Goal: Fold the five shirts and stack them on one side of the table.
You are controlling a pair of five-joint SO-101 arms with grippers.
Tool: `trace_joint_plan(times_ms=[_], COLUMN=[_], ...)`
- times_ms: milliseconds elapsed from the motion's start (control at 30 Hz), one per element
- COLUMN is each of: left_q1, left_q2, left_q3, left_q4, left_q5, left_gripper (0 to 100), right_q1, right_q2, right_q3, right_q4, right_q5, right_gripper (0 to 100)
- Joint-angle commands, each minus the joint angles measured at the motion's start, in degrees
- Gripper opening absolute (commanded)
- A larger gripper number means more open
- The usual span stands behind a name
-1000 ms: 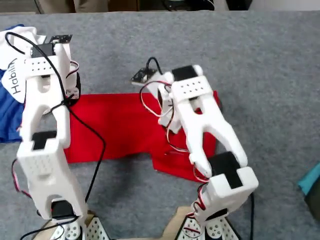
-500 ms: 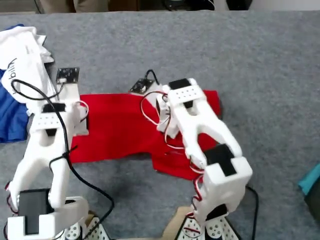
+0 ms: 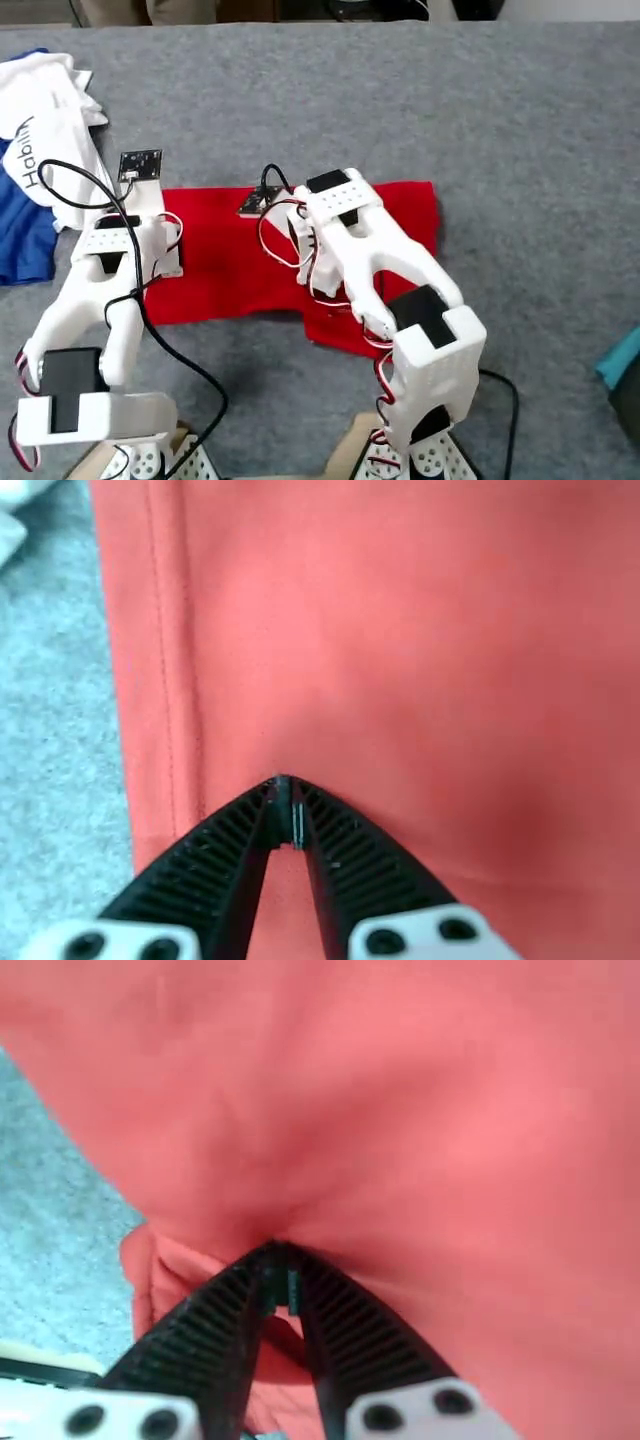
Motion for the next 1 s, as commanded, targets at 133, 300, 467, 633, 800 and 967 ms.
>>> trace_joint_plan(times_ms=[133, 300, 467, 633, 800, 967], left_q1=[0.7, 0.7, 0.7, 0.7, 0.7, 0.7], left_q2=[0.0, 0.0, 0.0, 0.0, 0.0, 0.0], left_q3=[-2.6, -2.6, -2.6, -2.6, -2.6, -2.6], left_q4=[-0.6, -0.6, -0.6, -0.6, -0.6, -0.6], left_q5=[-2.5, -2.5, -2.5, -2.5, -2.5, -2.5], left_gripper=[2, 2, 2, 2, 2, 2], right_q1=[2.4, 2.5, 2.3, 2.3, 2.2, 0.9], right_q2=[-9.3, -15.9, -17.4, -17.6, -18.0, -18.0], right_q3=[0.1, 1.1, 8.8, 15.8, 18.2, 18.9], right_q4=[2.1, 4.5, 0.2, -5.5, -4.5, -0.2], right_q5=[-0.5, -0.4, -0.2, -0.1, 0.0, 0.0], right_gripper=[0.5, 0.5, 0.5, 0.5, 0.5, 0.5])
